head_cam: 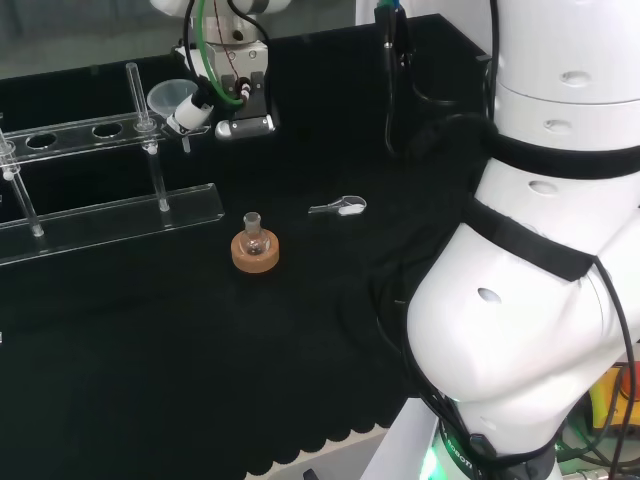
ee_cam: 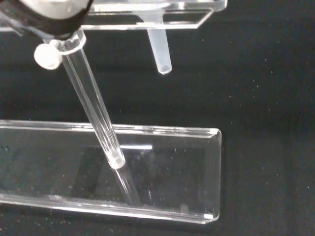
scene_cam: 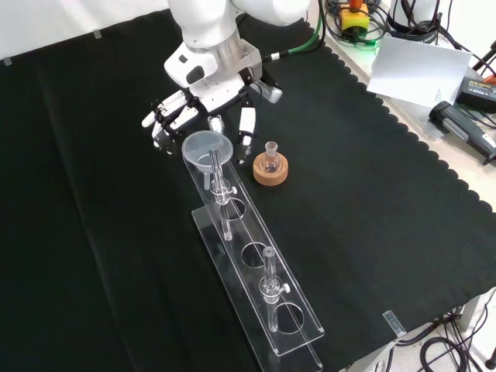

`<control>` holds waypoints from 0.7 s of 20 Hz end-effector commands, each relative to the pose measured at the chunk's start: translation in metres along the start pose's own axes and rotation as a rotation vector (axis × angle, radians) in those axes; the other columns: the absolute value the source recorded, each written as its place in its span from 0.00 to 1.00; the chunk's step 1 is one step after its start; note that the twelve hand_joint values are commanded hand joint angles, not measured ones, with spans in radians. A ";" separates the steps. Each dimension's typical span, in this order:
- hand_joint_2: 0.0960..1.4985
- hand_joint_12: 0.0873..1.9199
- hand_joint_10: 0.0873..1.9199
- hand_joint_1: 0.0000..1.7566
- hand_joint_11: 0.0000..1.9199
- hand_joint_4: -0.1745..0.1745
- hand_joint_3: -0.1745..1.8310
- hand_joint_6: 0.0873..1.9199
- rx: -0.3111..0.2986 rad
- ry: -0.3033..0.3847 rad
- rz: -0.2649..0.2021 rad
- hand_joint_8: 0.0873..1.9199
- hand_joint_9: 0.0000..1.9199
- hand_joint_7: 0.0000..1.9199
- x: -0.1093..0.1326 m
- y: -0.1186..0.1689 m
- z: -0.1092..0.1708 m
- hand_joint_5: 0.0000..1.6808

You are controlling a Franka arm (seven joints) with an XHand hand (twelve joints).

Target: Pick up the funnel from the transparent funnel stand.

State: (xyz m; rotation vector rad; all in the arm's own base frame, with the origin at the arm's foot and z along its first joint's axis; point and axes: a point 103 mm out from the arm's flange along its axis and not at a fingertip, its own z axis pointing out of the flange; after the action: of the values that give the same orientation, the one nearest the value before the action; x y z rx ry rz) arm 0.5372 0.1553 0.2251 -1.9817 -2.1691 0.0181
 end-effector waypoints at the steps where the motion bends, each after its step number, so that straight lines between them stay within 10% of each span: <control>1: 0.39 0.16 0.34 0.47 0.00 0.36 0.19 0.00 -0.079 0.054 -0.004 0.08 0.05 0.31 0.004 -0.001 -0.008 0.00; 14: 0.31 0.36 0.33 0.51 0.00 0.41 0.31 0.00 -0.102 0.082 -0.017 0.08 0.10 0.35 0.007 0.001 -0.012 0.00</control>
State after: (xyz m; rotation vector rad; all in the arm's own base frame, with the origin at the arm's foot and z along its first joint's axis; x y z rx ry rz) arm 0.5388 0.1594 0.2400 -1.9892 -2.1834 -0.1932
